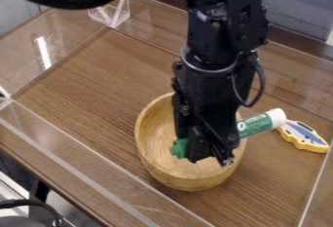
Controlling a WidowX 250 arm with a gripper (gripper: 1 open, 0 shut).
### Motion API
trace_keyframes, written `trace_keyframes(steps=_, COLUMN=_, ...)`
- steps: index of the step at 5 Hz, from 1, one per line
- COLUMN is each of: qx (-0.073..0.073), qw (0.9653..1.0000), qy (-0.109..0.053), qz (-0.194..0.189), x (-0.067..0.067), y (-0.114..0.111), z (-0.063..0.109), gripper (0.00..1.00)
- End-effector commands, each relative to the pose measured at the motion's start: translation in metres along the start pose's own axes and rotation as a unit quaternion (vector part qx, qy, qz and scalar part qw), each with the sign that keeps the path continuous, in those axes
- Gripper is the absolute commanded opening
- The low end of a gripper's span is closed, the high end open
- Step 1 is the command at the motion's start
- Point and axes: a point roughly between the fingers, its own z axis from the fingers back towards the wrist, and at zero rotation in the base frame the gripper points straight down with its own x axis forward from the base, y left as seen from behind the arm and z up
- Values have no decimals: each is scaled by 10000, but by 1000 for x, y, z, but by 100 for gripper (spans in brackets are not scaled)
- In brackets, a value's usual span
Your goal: Put the green marker in the brown bowl
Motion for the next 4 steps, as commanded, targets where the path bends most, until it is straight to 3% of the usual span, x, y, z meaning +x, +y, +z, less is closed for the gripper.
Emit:
trace_keyframes(steps=1, qx=50, qw=9996, qy=-247, qz=134, x=2, y=4, z=11, gripper=0)
trace_keyframes(steps=4, qx=8, qw=9993, qy=-278, qz=239, x=0, y=4, z=15, gripper=0)
